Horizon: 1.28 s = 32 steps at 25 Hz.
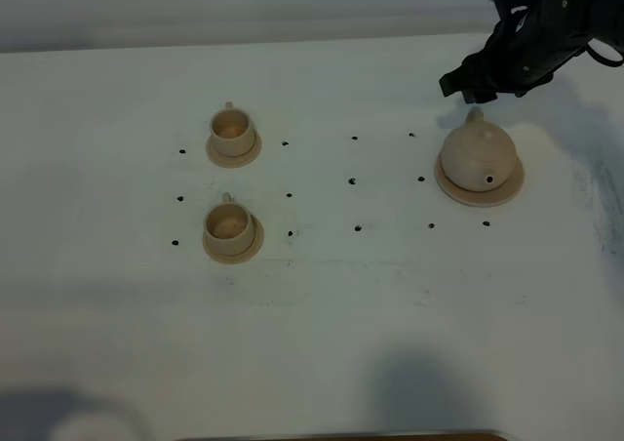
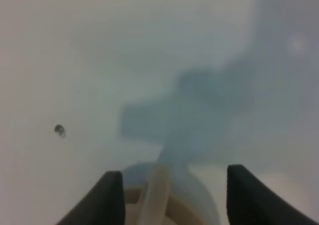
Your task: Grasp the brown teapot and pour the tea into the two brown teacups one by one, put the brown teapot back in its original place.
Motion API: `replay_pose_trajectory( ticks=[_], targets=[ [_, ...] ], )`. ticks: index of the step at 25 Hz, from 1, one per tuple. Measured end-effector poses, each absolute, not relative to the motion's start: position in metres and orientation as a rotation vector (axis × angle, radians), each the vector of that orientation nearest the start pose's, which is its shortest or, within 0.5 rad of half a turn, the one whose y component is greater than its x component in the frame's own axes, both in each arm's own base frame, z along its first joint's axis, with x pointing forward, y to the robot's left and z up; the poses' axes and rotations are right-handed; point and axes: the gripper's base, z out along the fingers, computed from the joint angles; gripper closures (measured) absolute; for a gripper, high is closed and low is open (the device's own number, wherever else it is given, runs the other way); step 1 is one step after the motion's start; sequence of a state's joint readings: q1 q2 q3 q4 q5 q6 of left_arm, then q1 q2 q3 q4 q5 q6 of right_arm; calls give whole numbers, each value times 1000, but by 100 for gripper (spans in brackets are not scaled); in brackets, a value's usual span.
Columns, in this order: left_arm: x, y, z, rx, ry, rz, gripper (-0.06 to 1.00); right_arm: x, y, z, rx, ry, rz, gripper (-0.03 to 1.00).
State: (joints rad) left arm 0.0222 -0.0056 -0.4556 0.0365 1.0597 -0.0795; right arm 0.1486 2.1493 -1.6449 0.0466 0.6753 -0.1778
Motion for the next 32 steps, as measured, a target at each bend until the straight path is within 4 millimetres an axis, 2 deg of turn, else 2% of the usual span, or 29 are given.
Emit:
replay_pose_trajectory(
  ticks=[12,32],
  targets=[
    [-1,3,265,-107,2079,9,51,462,72,164,-398,2662,41,53],
    [-1,3,265,-107,2079,9,51,465,71,157,-412,2654,23,53]
  ],
)
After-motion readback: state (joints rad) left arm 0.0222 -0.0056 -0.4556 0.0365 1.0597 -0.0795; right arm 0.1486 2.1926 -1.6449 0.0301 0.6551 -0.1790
